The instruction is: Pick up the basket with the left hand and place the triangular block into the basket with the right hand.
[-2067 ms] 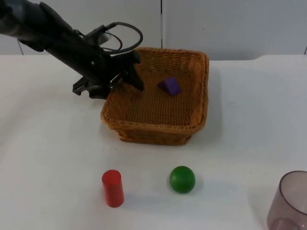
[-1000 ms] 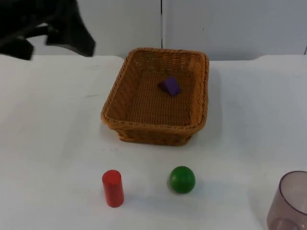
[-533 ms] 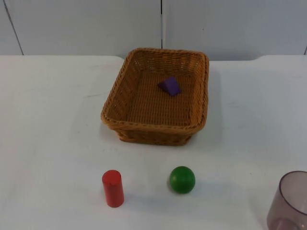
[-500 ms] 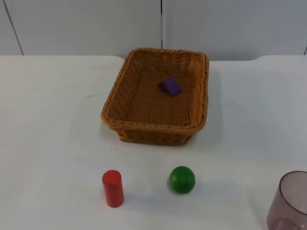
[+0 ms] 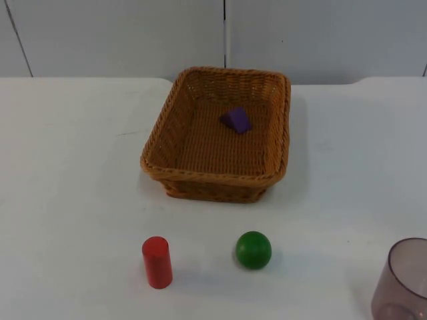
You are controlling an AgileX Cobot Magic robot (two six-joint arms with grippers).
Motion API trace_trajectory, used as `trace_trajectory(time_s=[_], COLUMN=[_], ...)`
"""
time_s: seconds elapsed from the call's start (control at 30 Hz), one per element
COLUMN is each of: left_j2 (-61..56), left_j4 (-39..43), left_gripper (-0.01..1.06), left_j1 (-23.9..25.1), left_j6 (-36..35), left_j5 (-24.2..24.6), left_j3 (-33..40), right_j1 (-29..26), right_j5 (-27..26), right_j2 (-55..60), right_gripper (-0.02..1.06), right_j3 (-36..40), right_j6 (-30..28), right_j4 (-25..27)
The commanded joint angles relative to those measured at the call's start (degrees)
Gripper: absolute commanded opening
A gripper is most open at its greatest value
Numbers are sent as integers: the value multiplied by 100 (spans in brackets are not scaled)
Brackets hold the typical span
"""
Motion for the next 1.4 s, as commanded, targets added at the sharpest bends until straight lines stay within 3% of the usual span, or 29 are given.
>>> trace_trajectory(time_s=[0.0,0.3,0.47,0.77,0.97,1.07,1.37], left_j2=[-237,-2004,-2028,-2028,-2028,-2028,-2028], left_j4=[43,29,75,242,237,217,213], left_gripper=[102,102,102,102,102,102,102], left_j1=[-13,-13,-13,-13,-13,-13,-13], left_j6=[-166,-410,-396,-606,-606,-606,-606], left_j5=[261,682,1093,1060,1098,1145,1148], left_j3=[227,859,924,1148,1182,1245,1244], right_j1=[-22,-22,-22,-22,-22,-22,-22], right_j5=[227,1129,1260,1370,2459,2229,2240], right_j2=[-249,-1100,-1474,-1830,-1830,-1830,-1830], right_gripper=[105,105,105,105,105,105,105], right_j3=[67,128,377,462,409,534,534], right_j6=[12,143,296,730,1092,1261,1207], right_j4=[17,-36,-47,-444,-891,-945,-945])
